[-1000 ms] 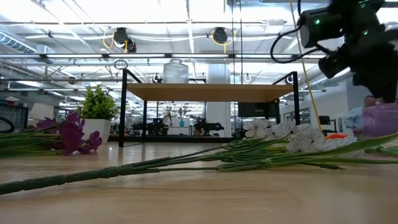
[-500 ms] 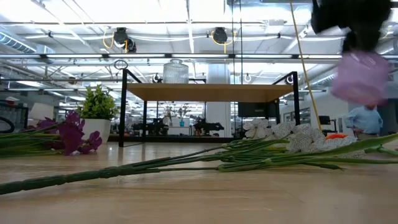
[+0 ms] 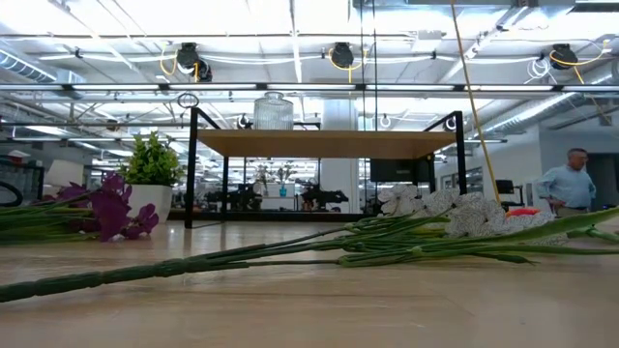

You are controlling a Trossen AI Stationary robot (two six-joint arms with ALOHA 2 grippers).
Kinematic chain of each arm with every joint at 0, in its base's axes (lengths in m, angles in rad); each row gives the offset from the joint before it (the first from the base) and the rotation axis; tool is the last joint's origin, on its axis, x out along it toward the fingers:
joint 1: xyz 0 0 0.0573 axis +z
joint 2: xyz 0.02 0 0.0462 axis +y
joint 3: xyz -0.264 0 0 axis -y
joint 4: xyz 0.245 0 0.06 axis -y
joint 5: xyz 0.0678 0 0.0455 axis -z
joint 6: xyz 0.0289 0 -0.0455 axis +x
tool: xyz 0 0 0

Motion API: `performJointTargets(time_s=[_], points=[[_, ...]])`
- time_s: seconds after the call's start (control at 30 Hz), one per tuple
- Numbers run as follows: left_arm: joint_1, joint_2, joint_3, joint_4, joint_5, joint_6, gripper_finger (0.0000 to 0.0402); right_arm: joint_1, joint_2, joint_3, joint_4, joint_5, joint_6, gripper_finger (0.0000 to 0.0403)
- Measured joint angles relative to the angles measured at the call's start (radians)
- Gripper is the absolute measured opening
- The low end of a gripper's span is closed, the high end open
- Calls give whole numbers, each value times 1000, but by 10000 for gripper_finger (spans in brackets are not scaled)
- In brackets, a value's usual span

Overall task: Pick and place flowers into a vace then onto a shelf
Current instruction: Put the violet vase on the shelf

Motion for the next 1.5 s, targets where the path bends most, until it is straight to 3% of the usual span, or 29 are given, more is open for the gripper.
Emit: performJointTargets(time_s=[0.17,0.33,0.73,1.07,1.5], points=[[0,-25,1,44,-3,45,212,-71,133,206,-234,69,-67,138],[0,-62,2,66,-8,61,212,-169,266,307,-424,96,-81,138],[0,-103,0,6,-2,59,212,-312,453,315,-602,95,-194,141],[0,-101,0,-20,-3,77,212,-397,488,315,-687,94,-250,141],[0,-101,0,-25,-3,79,212,-427,486,315,-742,92,-321,155]])
